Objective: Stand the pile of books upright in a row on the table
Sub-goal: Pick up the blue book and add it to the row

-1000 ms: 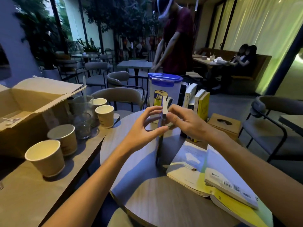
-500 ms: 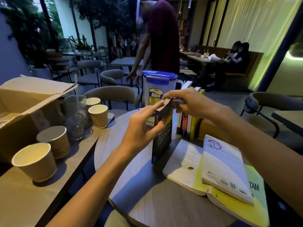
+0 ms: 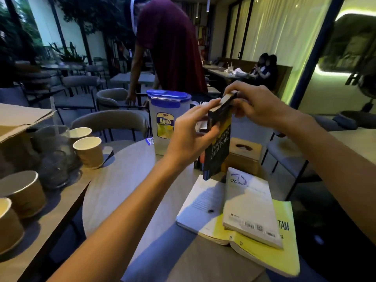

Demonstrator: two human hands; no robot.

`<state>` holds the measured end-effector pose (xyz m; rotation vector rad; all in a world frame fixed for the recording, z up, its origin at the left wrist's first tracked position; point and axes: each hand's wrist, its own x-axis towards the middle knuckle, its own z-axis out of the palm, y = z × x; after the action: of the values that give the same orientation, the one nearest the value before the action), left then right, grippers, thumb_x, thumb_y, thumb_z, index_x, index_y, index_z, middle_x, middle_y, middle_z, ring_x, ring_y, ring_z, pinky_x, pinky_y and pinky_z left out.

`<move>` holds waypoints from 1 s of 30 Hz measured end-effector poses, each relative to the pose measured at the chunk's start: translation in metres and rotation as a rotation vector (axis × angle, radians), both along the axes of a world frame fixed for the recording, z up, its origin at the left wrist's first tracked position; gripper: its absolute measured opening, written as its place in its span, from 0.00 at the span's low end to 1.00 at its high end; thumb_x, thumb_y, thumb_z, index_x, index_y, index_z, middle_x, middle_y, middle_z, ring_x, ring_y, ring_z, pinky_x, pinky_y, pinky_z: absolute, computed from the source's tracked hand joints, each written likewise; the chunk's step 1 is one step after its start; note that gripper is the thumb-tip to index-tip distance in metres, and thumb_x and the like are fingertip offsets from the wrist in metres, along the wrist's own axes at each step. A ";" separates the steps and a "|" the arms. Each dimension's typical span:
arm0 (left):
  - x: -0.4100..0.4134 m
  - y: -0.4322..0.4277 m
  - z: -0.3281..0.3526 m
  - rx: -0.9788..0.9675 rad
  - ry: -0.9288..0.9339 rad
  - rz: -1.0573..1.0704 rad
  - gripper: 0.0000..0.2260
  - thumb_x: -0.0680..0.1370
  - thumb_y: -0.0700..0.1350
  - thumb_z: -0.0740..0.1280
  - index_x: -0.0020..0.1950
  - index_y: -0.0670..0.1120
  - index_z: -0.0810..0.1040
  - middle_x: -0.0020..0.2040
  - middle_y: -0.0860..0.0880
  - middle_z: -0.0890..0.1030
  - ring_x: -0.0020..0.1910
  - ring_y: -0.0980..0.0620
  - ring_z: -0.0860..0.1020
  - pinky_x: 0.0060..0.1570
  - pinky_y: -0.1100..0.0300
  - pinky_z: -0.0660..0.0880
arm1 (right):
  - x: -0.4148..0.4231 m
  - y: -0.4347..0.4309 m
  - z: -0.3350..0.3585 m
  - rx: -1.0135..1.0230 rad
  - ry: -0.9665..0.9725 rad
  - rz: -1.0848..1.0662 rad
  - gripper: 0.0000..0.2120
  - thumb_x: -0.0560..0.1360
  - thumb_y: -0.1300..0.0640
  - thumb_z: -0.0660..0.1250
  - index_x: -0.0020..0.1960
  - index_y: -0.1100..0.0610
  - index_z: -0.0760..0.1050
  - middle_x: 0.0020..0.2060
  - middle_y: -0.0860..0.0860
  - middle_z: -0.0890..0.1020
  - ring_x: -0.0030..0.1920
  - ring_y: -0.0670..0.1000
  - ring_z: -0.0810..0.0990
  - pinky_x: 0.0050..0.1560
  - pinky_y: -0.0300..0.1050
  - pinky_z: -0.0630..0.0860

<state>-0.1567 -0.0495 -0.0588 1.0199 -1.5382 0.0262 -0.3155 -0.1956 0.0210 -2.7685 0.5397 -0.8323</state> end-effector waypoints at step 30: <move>-0.006 -0.096 -0.010 -0.042 -0.041 0.018 0.23 0.79 0.34 0.69 0.74 0.42 0.70 0.62 0.42 0.74 0.61 0.55 0.75 0.55 0.65 0.79 | 0.009 -0.066 -0.012 0.026 -0.137 -0.073 0.12 0.82 0.67 0.60 0.63 0.57 0.72 0.51 0.58 0.83 0.49 0.50 0.85 0.51 0.44 0.84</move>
<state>-0.1632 -0.1455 -0.0692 1.0047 -1.5595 0.0921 -0.3070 -0.2619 0.0093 -2.6582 0.6238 -1.0146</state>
